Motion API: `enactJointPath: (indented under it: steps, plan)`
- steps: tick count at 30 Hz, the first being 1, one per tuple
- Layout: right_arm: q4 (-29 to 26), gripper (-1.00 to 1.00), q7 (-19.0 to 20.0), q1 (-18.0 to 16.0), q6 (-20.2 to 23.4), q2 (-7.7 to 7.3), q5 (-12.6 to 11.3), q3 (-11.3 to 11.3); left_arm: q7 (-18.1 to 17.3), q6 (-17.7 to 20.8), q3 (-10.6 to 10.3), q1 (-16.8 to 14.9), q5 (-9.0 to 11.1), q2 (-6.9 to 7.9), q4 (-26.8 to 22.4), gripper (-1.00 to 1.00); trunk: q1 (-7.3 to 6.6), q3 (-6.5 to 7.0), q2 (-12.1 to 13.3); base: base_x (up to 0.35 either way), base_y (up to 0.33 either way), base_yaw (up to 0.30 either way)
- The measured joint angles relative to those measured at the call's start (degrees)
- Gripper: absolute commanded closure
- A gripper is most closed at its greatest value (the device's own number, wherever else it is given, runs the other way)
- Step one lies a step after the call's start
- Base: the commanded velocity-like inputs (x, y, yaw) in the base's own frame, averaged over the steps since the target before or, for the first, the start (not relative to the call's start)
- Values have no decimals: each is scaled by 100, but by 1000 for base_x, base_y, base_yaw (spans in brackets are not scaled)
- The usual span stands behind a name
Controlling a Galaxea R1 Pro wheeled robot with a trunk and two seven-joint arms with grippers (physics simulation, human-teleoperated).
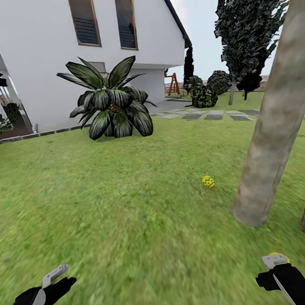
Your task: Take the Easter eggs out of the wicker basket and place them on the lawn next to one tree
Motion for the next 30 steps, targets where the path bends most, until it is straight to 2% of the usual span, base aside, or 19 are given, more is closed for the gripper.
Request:
enactJointPath:
  steps: [2, 9, 30]
  plan:
    - [-2, -100, 0, 0, 2, 0, -5, -1, 2, 15, 112, 0, 49, -4, 16, -100, -43, 36, 80, -116, -109, -6]
    - [-3, -100, -18, -1, 4, 7, 7, 1, 6, 16, 127, 1, 47, -20, 23, -100, -196, 161, 361, -198, -220, 60]
    - [-1, -100, -41, -2, -7, 9, 28, 2, 7, 17, 117, 2, 41, -34, 29, -100, -657, 538, 1204, -214, -263, 274]
